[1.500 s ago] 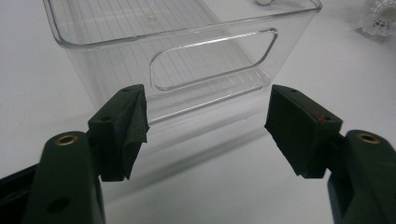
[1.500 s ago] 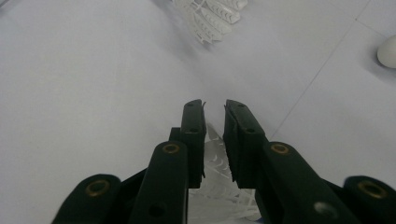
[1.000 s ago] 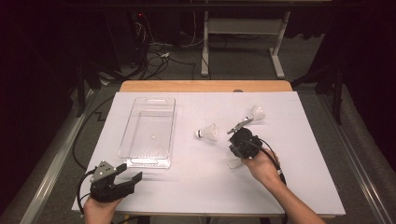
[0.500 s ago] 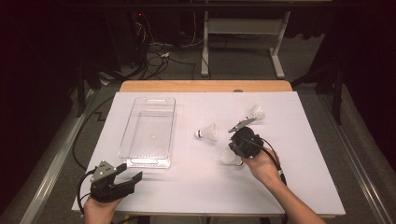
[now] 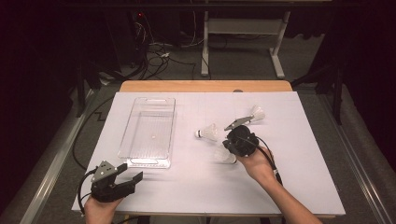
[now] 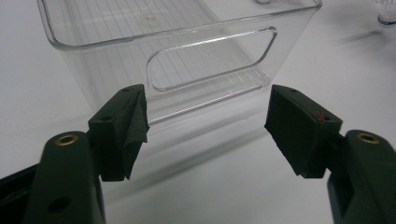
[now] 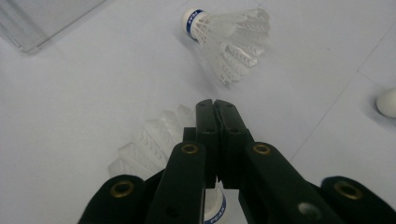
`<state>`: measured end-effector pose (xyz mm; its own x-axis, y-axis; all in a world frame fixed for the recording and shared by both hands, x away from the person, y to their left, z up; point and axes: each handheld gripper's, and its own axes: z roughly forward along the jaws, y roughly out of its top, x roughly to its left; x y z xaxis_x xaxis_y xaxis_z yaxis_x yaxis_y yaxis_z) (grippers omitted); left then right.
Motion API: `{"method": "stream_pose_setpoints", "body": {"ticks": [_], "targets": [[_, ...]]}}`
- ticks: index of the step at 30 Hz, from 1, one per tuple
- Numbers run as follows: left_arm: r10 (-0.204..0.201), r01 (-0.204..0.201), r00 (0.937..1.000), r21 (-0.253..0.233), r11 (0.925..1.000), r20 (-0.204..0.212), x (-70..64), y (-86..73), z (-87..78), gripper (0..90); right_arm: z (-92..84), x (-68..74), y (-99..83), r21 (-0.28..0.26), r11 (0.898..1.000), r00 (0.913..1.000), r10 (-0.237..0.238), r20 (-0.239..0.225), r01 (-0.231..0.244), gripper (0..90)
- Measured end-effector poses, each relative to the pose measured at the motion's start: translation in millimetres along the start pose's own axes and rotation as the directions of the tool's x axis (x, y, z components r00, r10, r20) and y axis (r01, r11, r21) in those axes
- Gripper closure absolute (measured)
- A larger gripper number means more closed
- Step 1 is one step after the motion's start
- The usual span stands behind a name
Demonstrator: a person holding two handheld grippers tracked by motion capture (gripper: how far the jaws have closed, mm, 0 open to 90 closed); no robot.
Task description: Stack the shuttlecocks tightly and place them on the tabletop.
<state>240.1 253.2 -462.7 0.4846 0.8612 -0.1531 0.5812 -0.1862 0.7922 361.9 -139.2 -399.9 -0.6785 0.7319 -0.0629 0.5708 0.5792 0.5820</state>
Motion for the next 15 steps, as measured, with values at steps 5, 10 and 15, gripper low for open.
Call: {"method": "stream_pose_setpoints", "body": {"ticks": [5,10,15], "targets": [[0.001,-0.001,1.0,0.001,1.0,0.0,0.1,0.1,0.1,30.5,3.4,5.0,5.4,-0.022,1.0,0.9999,0.0,-0.014,0.0,89.8],[0.001,-0.001,1.0,0.001,1.0,0.0,0.1,0.1,0.2,30.6,7.5,10.0,10.4,-0.036,0.999,0.9996,-0.007,-0.026,0.006,89.8],[0.001,-0.001,1.0,0.002,1.0,0.0,0.1,0.1,0.2,30.5,10.7,14.5,15.5,-0.048,0.999,0.9994,-0.007,-0.035,0.005,89.7]]}}
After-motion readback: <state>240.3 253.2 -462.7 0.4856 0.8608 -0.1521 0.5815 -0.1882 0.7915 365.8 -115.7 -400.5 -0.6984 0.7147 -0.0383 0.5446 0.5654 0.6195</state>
